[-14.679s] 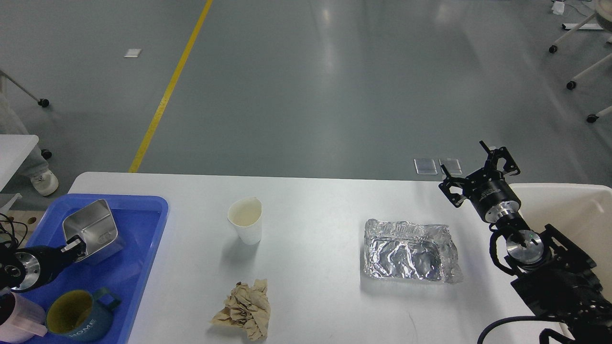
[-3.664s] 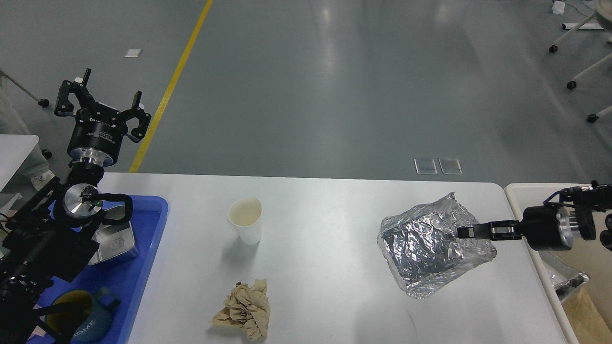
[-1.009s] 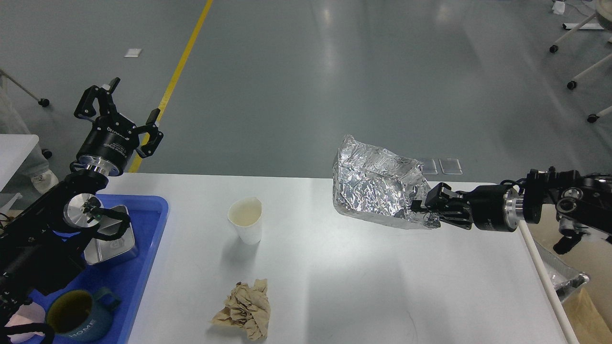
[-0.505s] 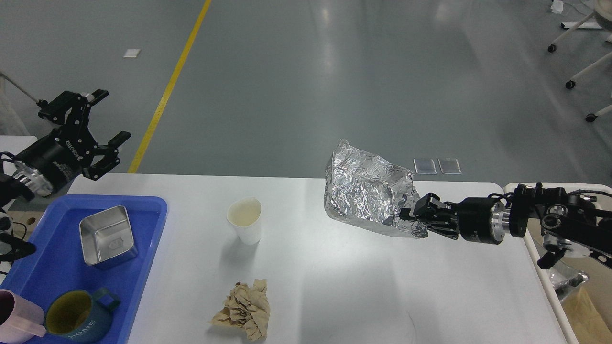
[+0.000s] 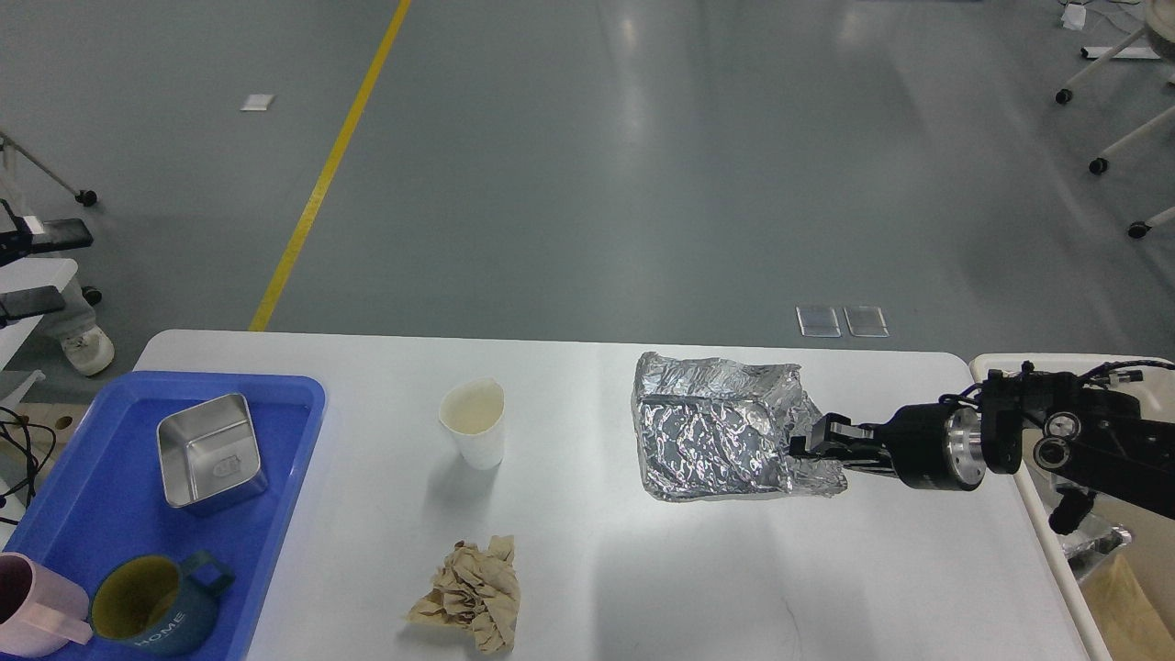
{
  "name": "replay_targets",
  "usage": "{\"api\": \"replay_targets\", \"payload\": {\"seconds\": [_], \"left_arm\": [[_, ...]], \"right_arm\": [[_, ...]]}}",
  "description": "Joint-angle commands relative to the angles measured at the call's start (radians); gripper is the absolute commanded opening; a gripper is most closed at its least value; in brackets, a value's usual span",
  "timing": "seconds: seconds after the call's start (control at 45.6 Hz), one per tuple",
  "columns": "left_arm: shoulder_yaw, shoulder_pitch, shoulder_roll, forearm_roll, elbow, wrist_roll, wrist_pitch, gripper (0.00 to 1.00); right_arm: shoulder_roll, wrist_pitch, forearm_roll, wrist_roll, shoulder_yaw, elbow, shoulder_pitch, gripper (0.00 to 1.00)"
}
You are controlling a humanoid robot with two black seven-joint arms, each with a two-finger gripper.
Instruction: Tidy desktop
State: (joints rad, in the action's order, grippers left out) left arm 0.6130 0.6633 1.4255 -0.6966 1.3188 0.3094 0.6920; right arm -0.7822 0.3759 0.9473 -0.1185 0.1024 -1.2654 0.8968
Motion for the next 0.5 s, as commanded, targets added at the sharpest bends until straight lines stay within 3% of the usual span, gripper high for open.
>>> {"api": "replay_targets", "payload": {"seconds": [0.0,0.307,0.483], "left_arm": [[0.005,0.033,0.088,-0.020,0.003,0.005,0.087,0.97],[0.008,0.099,0.239,-0.178,0.091,0.016,0.164,0.97],[0.013,0.145,0.270,-0.316,0.135,0.046,0.165,0.97]], "right_arm": [[-0.005,0.000,0.059,0.002,-0.035,0.011,0.022,0.00],[-0.017,0.000,0.084,0.002,-0.061,0.047,0.053,0.00],[-0.019,0.000,0.080,0.002,-0.059,0.049,0.062,0.00]]}}
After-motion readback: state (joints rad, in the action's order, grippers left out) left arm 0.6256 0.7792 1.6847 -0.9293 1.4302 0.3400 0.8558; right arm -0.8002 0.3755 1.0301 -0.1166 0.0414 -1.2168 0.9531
